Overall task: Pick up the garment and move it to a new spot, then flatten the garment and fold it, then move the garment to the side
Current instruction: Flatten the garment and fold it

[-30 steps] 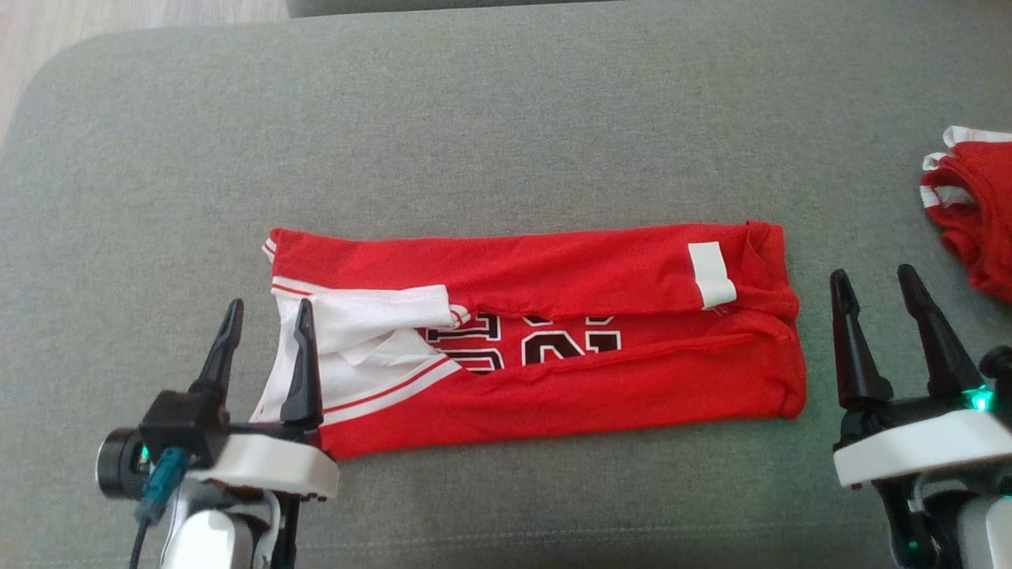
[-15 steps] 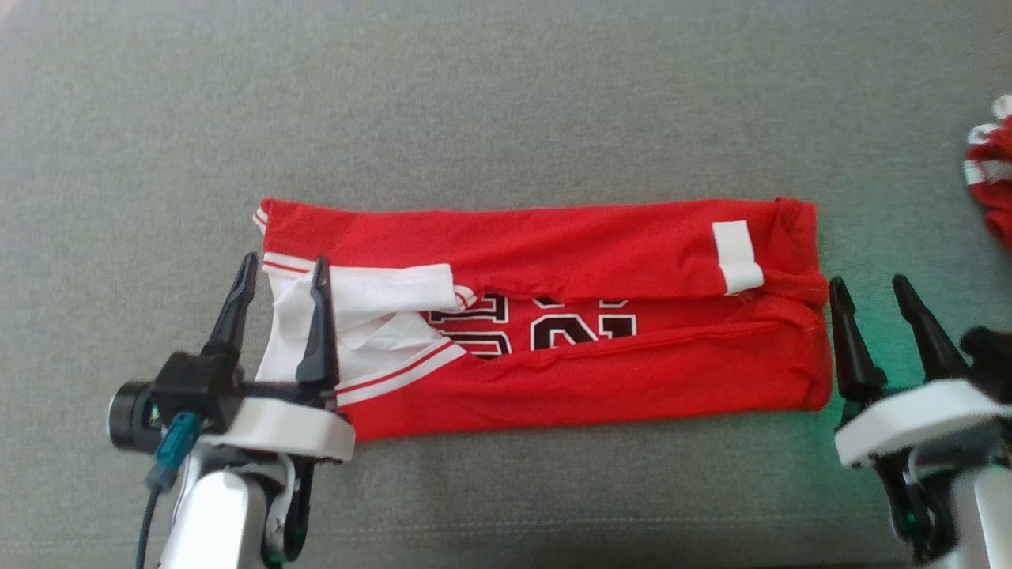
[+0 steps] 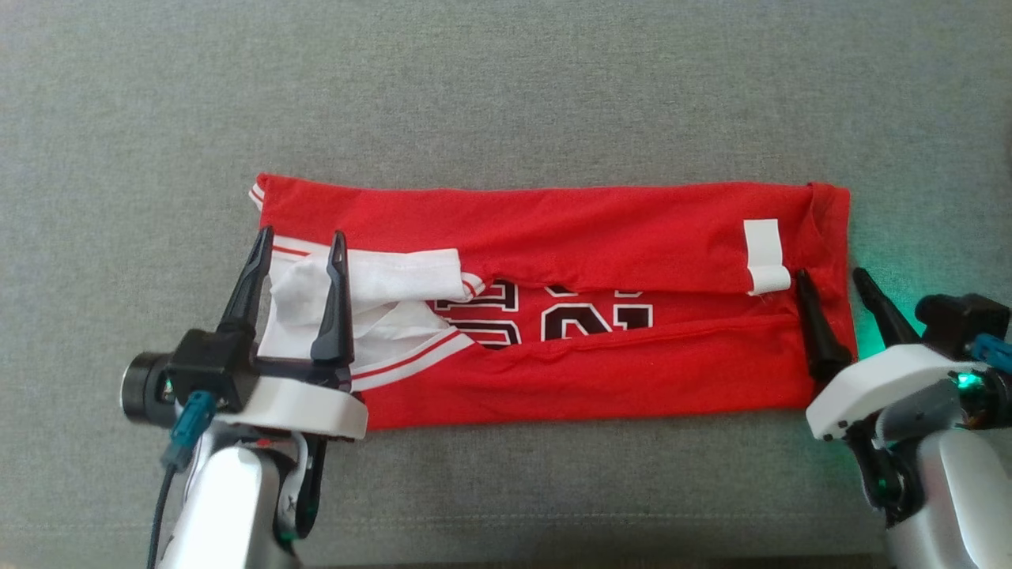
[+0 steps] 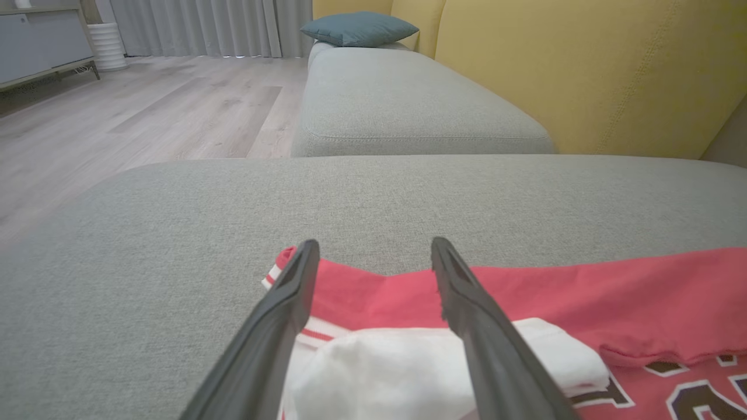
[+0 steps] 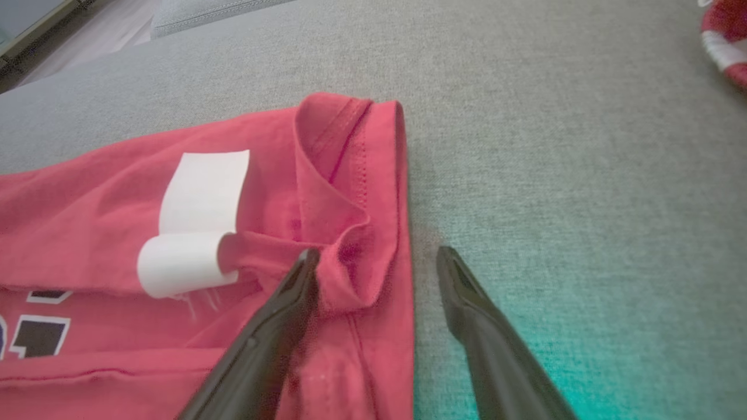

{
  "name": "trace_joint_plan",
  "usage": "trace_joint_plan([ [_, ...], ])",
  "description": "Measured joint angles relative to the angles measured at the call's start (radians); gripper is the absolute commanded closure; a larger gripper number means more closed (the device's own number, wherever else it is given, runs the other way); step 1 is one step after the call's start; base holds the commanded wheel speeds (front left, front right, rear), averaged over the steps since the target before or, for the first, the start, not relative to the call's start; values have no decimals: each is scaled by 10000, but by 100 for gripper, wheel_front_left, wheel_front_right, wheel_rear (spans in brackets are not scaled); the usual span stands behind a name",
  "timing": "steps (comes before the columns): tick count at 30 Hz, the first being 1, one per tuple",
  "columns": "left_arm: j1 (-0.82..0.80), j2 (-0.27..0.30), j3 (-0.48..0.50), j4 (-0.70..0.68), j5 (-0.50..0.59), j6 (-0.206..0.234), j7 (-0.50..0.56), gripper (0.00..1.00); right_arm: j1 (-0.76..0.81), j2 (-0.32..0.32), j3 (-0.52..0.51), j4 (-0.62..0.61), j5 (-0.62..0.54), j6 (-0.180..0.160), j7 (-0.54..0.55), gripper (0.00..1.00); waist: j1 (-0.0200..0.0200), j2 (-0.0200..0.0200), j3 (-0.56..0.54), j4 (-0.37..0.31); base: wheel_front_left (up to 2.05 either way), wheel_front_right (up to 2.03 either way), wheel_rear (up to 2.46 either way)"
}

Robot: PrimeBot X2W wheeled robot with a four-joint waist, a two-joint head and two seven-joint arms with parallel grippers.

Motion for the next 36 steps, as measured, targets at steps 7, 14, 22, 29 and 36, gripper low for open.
trace_joint_plan([
  [7, -10, 4, -6, 67, 0, 46, -79, 0, 14, 50, 230, 56, 182, -2, 222, 0, 0, 0, -45, 6, 0, 0, 0],
  [14, -10, 8, -17, 75, -4, 96, -90, 0, 54, 186, 468, -17, 407, -2, 502, 100, 0, 0, -96, -16, 0, 0, 0],
  [22, -10, 21, -29, 155, -8, 134, -148, 0, 374, 257, 407, -472, 725, 0, 752, 100, 0, 0, -258, -52, 0, 0, 0],
  [29, -5, 48, -36, 176, -109, 176, -174, 0, 770, -596, -736, -1078, 920, 0, 1287, 100, 0, 0, -500, -138, 0, 0, 0],
  [36, 12, 65, -63, 247, -127, 205, -174, 0, 846, -928, -1290, -2362, 1306, 0, 2452, 100, 0, 0, -759, -151, 0, 0, 0],
])
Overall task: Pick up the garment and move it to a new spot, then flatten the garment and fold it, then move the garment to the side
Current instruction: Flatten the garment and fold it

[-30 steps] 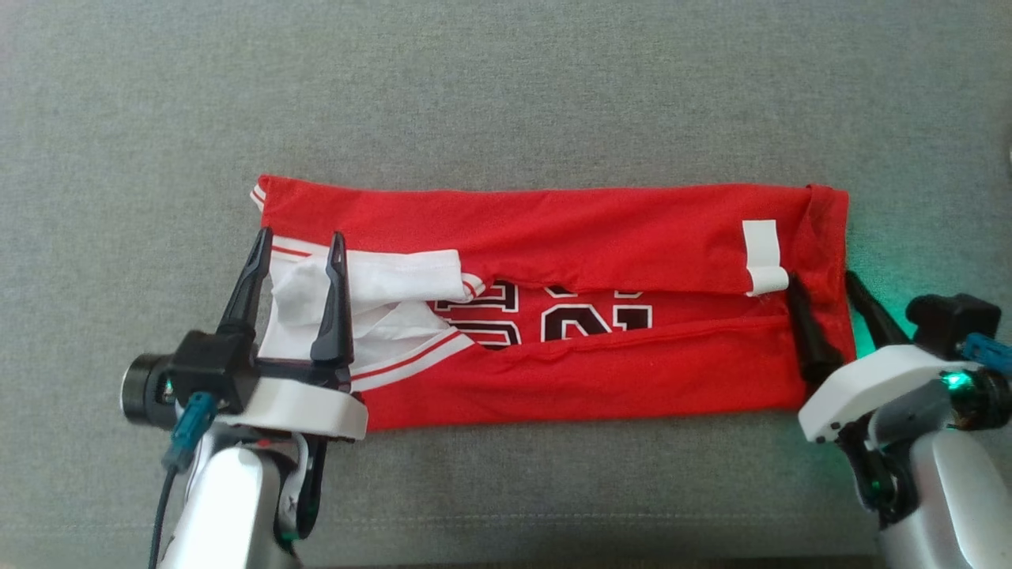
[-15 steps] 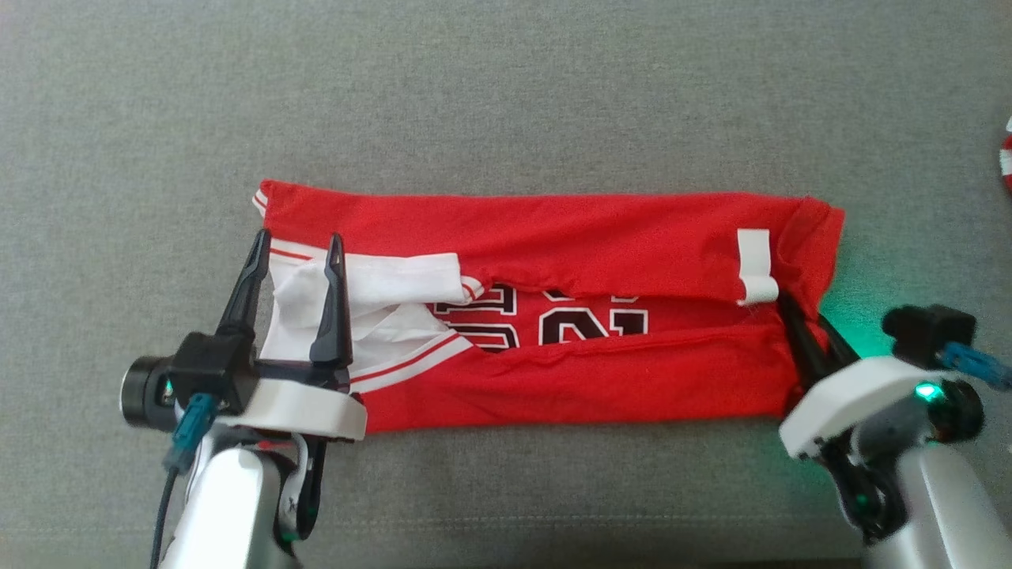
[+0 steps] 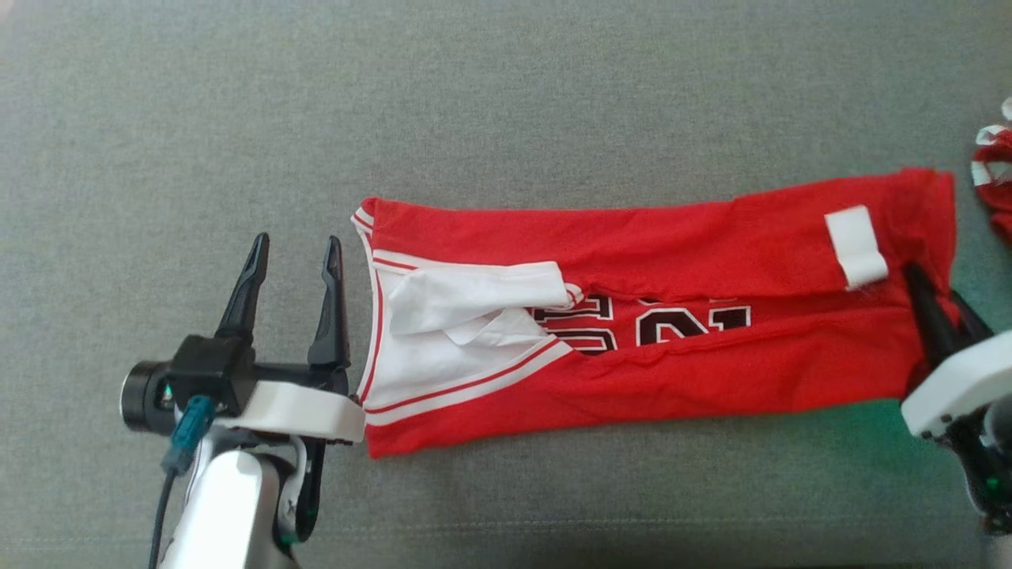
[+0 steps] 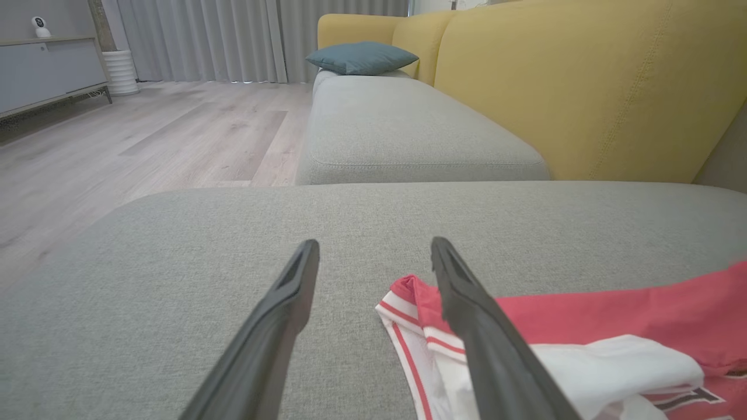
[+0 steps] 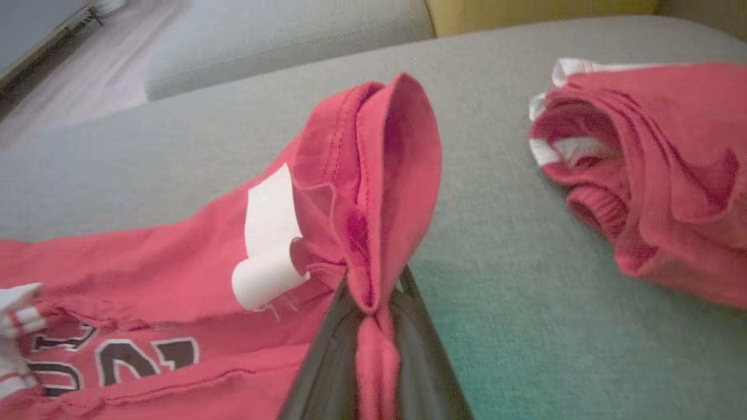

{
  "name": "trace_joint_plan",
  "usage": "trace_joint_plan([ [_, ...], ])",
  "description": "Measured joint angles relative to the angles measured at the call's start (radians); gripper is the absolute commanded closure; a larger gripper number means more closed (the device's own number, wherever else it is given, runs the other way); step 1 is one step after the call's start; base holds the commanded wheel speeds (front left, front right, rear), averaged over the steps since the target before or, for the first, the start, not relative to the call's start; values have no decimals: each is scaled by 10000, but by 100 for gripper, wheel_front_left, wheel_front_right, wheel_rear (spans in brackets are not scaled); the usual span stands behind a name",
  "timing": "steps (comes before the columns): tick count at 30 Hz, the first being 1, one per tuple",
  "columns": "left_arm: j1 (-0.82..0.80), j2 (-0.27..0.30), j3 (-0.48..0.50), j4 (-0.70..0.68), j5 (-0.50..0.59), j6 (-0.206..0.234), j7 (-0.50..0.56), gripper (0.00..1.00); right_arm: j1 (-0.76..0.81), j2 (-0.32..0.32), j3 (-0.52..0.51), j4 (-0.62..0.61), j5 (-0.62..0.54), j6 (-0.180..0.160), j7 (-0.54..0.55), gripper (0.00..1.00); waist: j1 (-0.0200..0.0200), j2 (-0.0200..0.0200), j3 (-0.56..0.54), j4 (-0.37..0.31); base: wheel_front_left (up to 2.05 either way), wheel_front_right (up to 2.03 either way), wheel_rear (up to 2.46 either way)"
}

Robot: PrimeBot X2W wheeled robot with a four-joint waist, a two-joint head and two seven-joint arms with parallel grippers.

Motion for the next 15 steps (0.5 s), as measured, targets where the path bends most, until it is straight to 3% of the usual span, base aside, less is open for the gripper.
trace_joint_plan([
  [4, 31, 27, -25, 35, -84, 0, -2, 0, -15, 58, 393, -918, 337, 0, 786, 100, 0, 0, -129, 18, 0, 0, 0],
  [7, 35, 29, -82, 44, -84, 0, -2, 0, -127, 449, 1177, -1540, 1193, 0, 1735, 100, 0, 0, -226, 88, 0, 0, 0],
  [11, 34, 29, -234, 82, -86, -6, -2, 0, -624, 1074, 2236, -1708, 2520, 0, 2690, 100, 0, 0, -276, 263, 0, 0, 0],
  [15, 24, 19, -359, 107, -90, -12, -2, 0, -1342, 1400, 3001, -1432, 3386, 0, 2777, 100, 0, 0, -207, 524, 0, 0, 0],
])
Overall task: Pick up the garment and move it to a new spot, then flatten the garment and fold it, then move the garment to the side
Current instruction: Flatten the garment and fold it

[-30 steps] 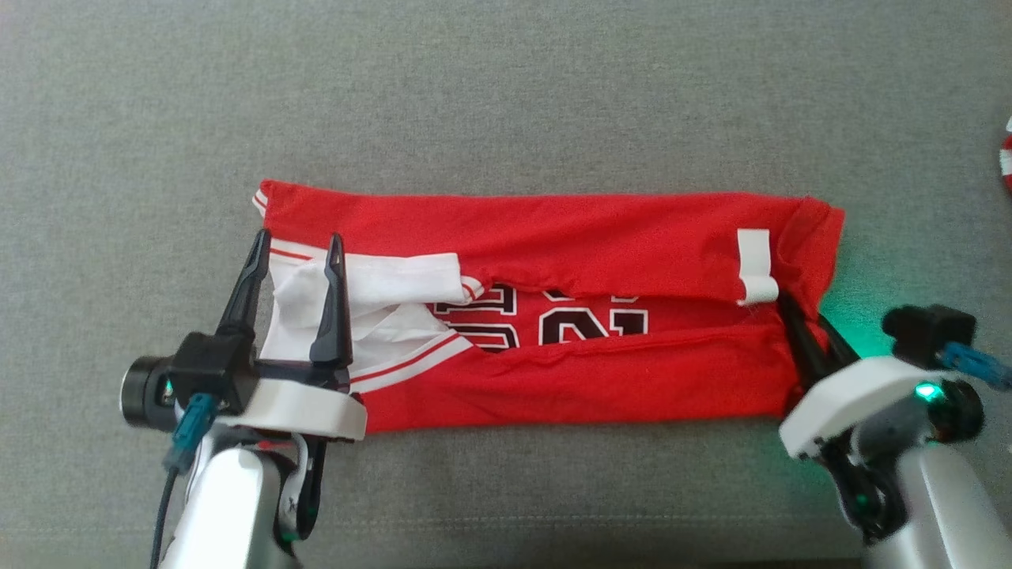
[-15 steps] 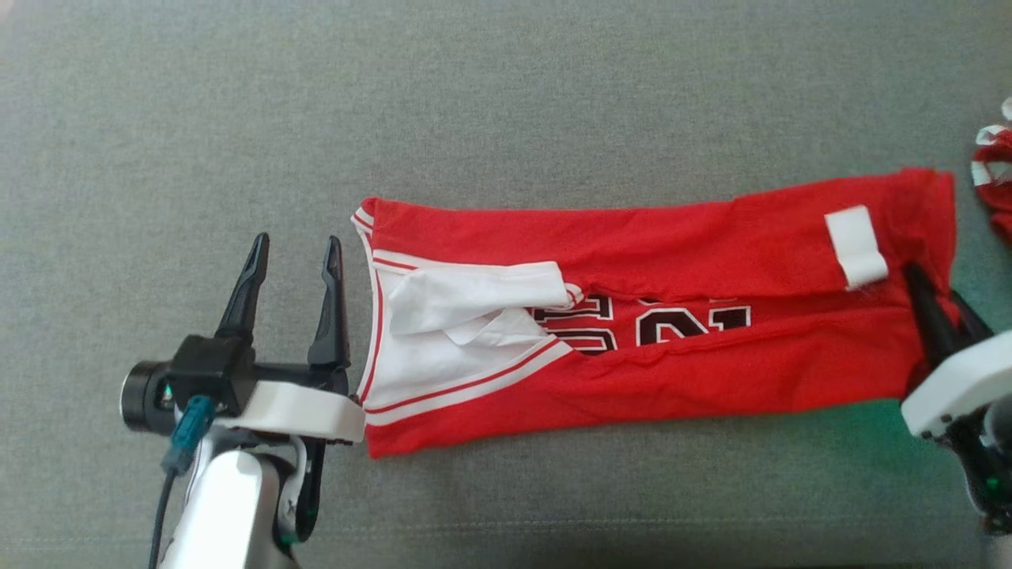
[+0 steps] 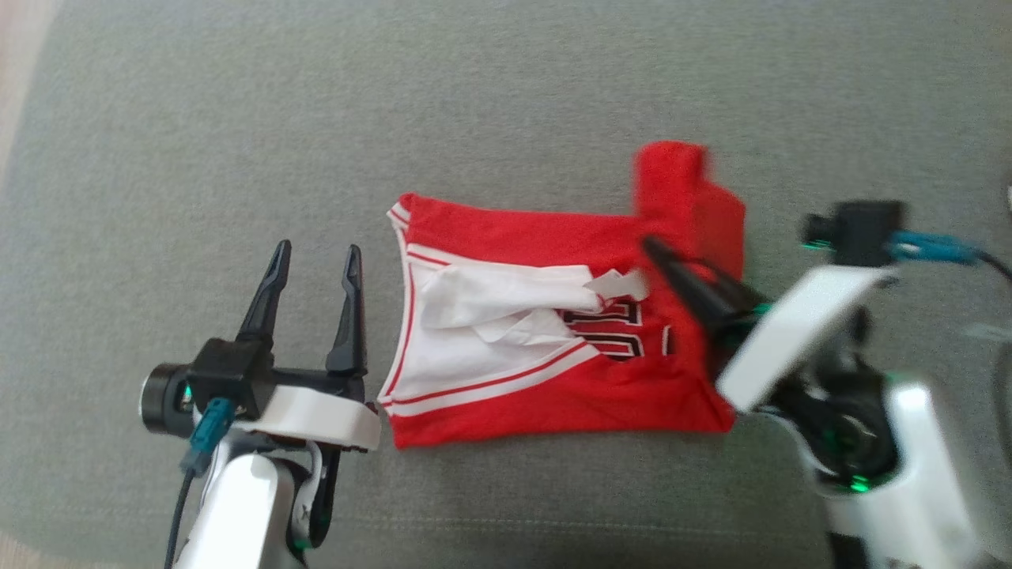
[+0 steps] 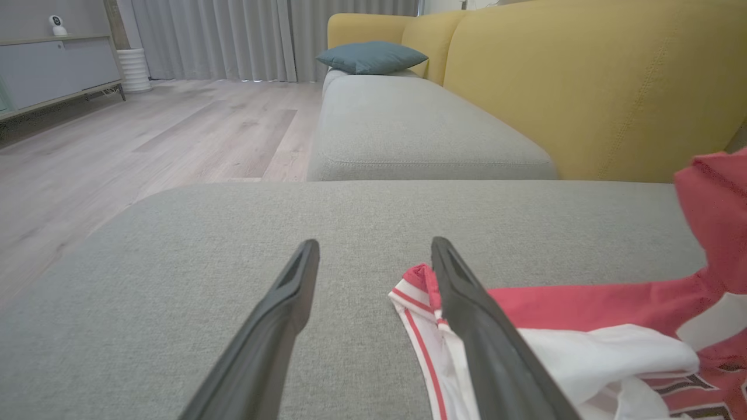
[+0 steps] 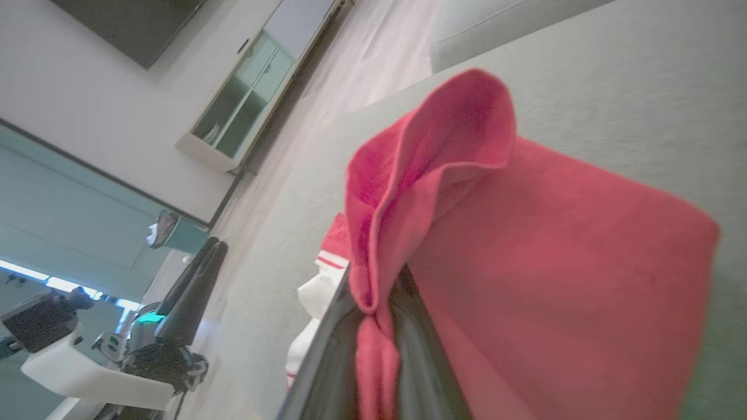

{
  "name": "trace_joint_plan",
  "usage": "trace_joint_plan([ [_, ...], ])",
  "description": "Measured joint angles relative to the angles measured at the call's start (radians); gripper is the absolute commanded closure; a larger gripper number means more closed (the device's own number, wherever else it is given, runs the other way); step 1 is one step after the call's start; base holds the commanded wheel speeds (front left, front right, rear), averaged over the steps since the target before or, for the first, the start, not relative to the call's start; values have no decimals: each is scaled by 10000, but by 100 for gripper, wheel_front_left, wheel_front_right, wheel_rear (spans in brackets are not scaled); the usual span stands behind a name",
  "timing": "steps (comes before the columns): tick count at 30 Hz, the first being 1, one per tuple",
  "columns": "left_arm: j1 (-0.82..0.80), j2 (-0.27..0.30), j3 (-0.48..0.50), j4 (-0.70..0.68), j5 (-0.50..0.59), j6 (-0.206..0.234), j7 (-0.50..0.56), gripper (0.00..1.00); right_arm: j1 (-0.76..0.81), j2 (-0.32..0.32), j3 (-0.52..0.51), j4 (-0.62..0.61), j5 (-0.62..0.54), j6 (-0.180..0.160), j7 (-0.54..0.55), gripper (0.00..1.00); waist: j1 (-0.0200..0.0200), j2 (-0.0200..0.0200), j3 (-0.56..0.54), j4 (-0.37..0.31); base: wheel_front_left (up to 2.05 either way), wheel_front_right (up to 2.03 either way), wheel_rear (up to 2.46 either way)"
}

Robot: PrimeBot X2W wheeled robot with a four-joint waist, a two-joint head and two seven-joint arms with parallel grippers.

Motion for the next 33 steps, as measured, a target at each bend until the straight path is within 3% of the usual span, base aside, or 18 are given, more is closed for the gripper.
trace_joint_plan([
  [6, -60, -50, -226, 84, -142, 2, -2, 0, -1007, 224, 1580, 1206, 880, 0, -370, 100, 0, 0, 235, 452, 0, 0, 0],
  [13, -359, -144, -362, 270, -247, 12, -12, 0, -2158, 228, 3685, 3053, 1927, -2, -2272, 100, 0, 0, 615, 978, 0, 0, 0],
  [21, -486, -178, -464, 297, -247, 13, -13, 0, -3182, 211, 5334, 4579, 2736, -2, -4094, 100, 0, 0, 798, 1125, 0, 0, 0],
  [22, -490, -190, -483, 299, -247, 13, -13, 0, -3293, 207, 5499, 4744, 2807, -2, -4219, 58, 0, 0, 798, 1116, 0, 0, 0],
  [23, -490, -194, -499, 303, -247, 13, -13, 0, -3390, 209, 5655, 4901, 2803, -2, -4378, 3, 0, 0, 792, 1103, 0, 0, 0],
  [28, -495, -207, -506, 318, -249, 73, -13, 0, -3828, 207, 6084, 5306, 2353, -2, -5106, 0, 0, 0, 715, 966, 0, 0, 0],
  [33, -483, -207, -372, 328, -245, 100, -13, 0, -4047, -130, 5975, 4915, 1513, -2, -5764, 0, 0, 0, 555, 723, 0, 0, 0],
])
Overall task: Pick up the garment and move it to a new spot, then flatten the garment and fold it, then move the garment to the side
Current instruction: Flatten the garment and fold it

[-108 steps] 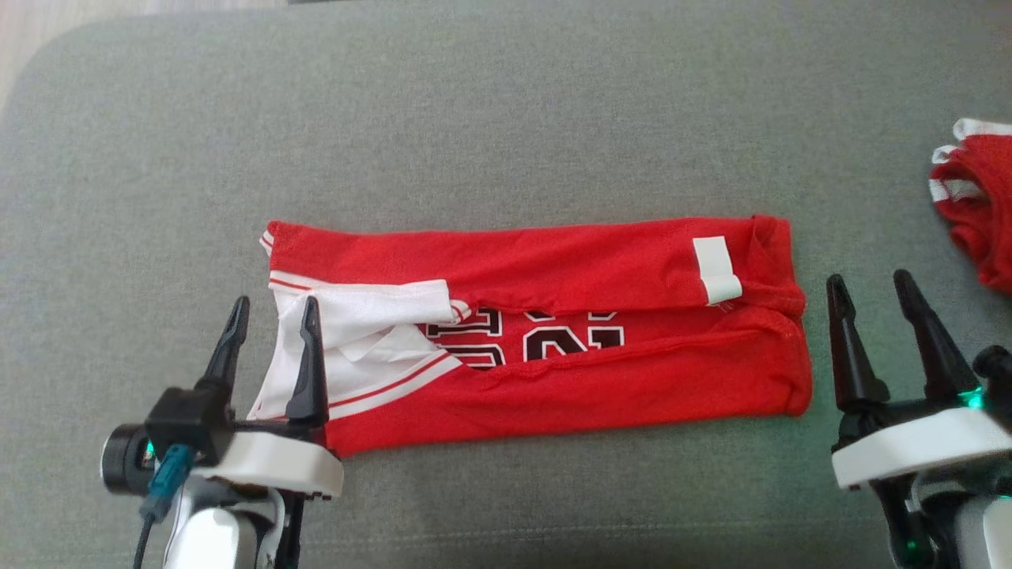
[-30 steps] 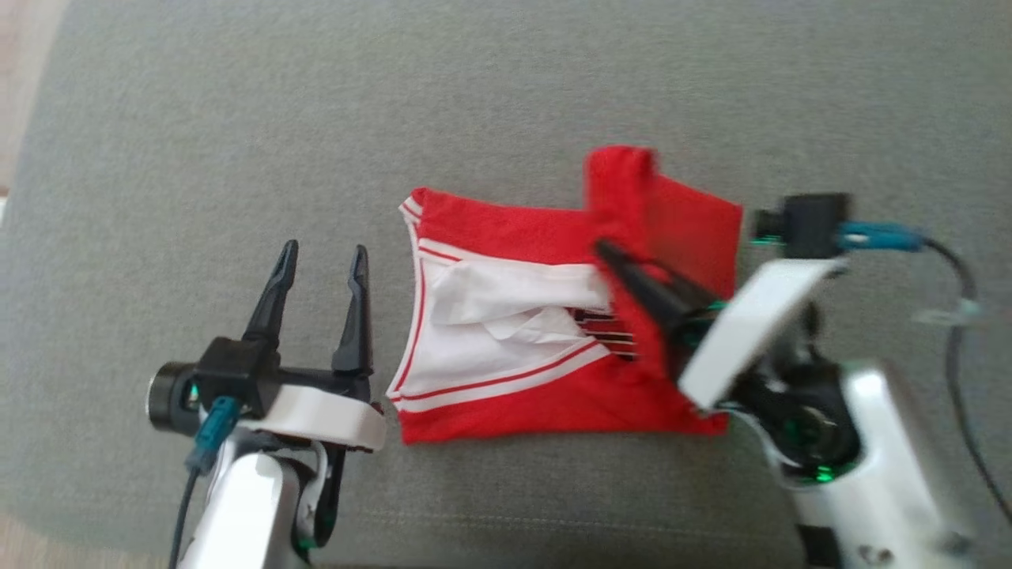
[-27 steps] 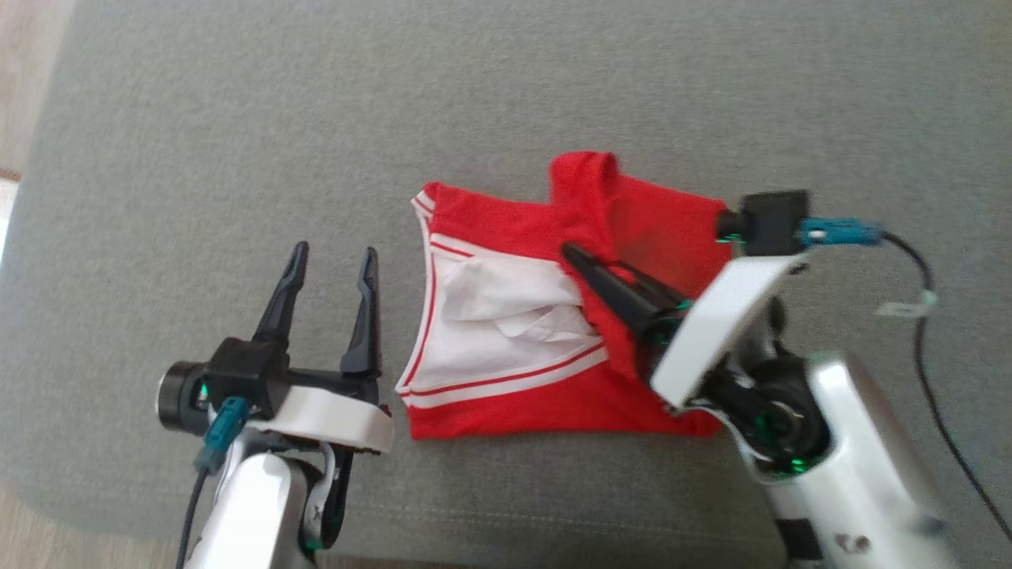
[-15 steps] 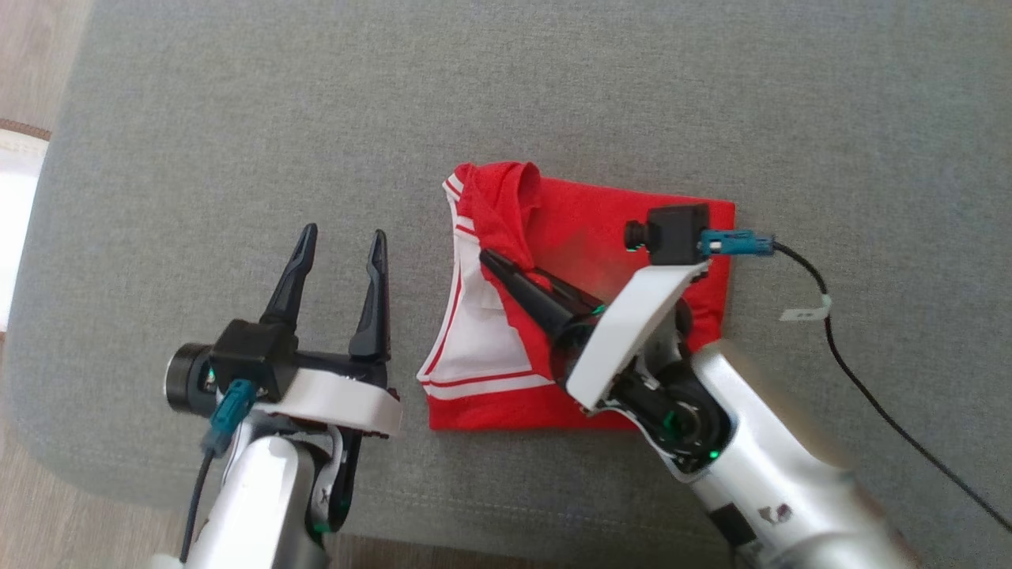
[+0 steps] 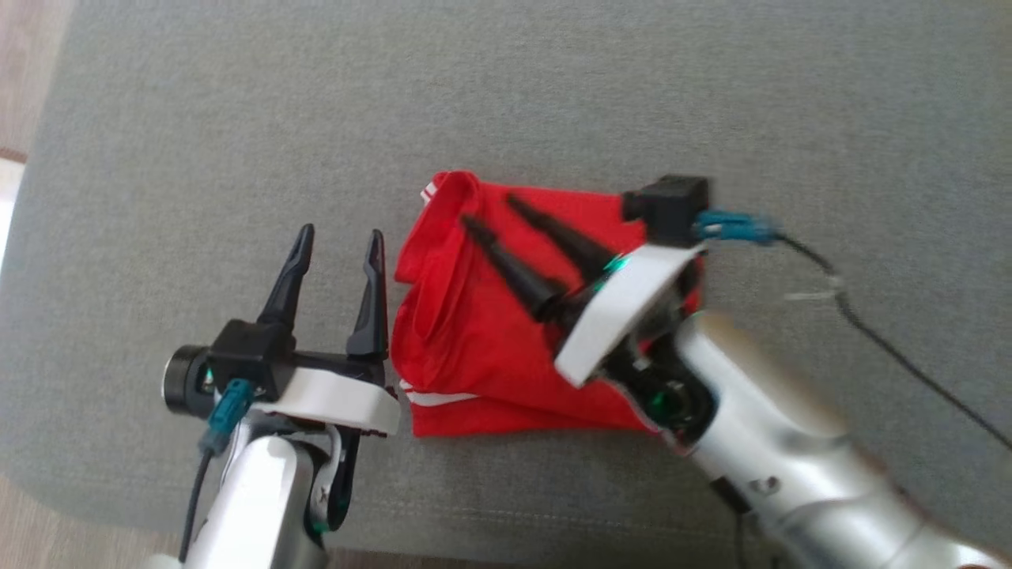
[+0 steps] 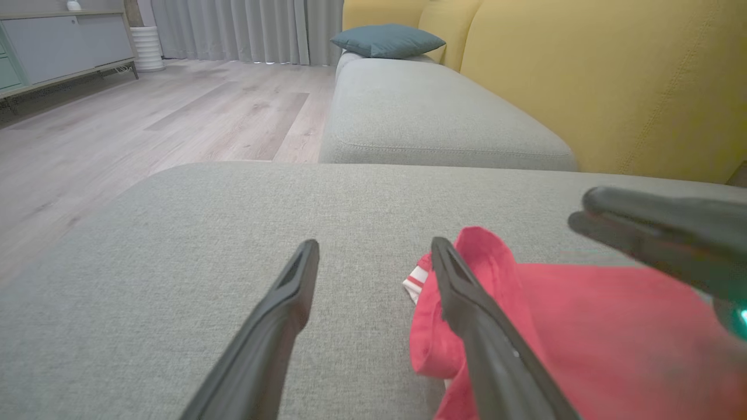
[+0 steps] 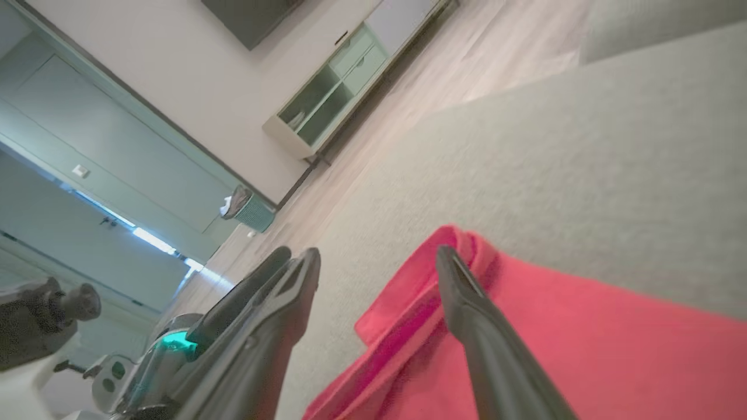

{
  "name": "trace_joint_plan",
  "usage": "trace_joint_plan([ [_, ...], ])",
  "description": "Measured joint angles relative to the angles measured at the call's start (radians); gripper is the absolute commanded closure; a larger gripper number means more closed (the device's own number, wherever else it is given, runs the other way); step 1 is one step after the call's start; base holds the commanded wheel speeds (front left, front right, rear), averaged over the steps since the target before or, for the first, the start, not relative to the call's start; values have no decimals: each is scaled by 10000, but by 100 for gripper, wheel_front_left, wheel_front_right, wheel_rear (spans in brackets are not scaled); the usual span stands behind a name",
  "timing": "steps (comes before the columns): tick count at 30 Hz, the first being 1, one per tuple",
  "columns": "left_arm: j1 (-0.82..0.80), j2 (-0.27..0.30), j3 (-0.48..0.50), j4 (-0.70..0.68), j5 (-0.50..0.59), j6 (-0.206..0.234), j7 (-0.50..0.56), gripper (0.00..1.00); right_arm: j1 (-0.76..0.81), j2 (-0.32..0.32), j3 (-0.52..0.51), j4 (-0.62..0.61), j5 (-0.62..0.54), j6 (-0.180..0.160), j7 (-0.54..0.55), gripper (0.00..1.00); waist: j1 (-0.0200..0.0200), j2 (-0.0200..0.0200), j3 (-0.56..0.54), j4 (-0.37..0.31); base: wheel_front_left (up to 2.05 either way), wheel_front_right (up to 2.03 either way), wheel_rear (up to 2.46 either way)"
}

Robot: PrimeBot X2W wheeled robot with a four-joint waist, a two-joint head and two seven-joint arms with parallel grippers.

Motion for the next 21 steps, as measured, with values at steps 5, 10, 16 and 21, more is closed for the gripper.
trace_joint_plan([
  [5, 58, 27, 115, -4, 2, 15, 0, 0, 122, -915, -1258, -798, -1122, 0, -1003, 0, 0, 0, -187, -295, 0, 0, 0],
  [10, 101, 117, 224, -31, 42, 109, 0, 0, 1195, -1634, -3189, -1622, -2805, 0, -1689, 0, 0, 0, -385, -624, 0, 0, 0],
  [16, 314, 345, 443, -38, 117, 286, 0, 0, 3055, -1701, -5285, -2577, -4159, 0, -1841, 0, 0, 0, -613, -926, 0, 0, 0],
  [21, 503, 508, 604, -119, 119, 447, 2, 0, 4644, -1331, -6683, -3534, -5039, 0, -1574, 0, 0, 0, -912, -1156, 0, 0, 0],
])
